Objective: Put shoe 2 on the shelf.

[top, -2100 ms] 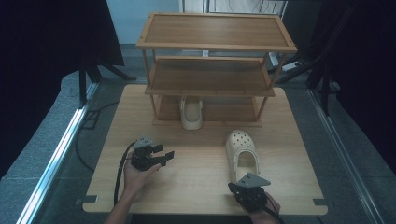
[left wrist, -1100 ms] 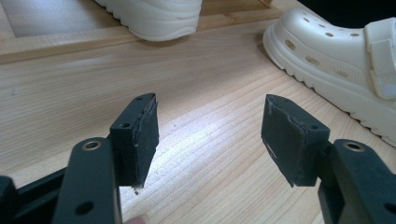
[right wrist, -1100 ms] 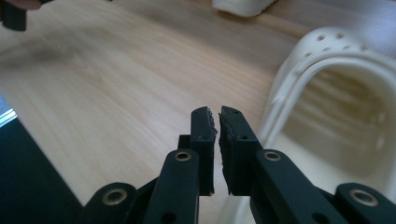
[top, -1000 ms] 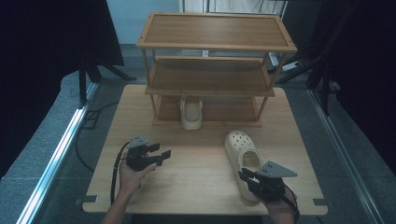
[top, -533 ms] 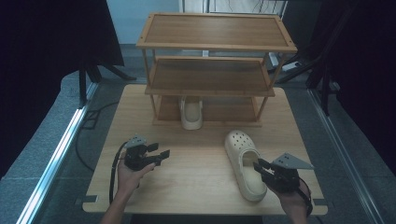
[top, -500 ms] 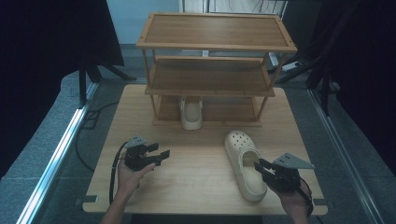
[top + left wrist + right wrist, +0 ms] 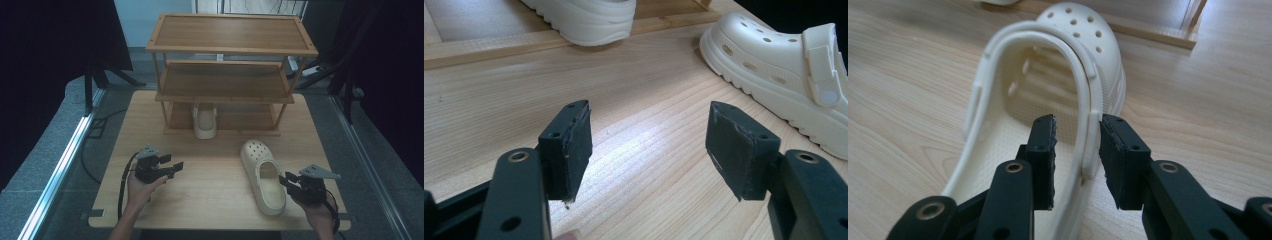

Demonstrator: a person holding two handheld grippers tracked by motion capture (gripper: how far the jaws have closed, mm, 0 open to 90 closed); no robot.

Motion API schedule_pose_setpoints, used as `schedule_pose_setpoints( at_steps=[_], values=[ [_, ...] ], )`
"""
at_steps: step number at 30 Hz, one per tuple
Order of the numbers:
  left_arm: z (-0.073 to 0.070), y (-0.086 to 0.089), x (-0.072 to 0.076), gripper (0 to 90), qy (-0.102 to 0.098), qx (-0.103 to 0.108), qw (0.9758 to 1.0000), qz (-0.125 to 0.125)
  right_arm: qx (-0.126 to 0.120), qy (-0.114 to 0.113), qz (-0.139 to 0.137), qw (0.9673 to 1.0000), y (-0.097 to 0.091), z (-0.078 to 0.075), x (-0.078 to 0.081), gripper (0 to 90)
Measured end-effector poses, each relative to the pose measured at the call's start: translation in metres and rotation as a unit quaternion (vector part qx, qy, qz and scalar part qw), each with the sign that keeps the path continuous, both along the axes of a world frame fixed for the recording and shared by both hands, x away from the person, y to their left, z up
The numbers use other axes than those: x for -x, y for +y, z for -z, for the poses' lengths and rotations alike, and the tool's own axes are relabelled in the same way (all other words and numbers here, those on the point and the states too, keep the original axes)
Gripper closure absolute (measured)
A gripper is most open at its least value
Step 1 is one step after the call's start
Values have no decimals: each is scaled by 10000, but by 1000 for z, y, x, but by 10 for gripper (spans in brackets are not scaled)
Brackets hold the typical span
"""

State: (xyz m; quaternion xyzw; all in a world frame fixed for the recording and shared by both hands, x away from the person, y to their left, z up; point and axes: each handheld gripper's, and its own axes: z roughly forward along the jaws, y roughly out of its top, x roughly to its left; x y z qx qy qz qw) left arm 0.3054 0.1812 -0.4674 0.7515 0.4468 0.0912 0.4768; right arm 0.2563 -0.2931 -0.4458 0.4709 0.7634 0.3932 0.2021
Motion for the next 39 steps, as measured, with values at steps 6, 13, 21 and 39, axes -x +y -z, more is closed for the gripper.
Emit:
schedule_pose_setpoints(
  at_steps=[6,13,21,39],
  values=[
    [1,1,-1,349,18,-14,10000,-22,29,133,85,9999,2,9,-10,666],
    [-1,3,0,349,23,95,10000,-12,74,208,161,9996,6,14,-20,648],
    [-2,1,1,348,-17,98,9999,14,-86,387,367,9985,10,32,-27,732],
    [-3,4,1,345,-24,120,9999,-36,-340,91,608,9975,7,19,-22,773]
  ],
)
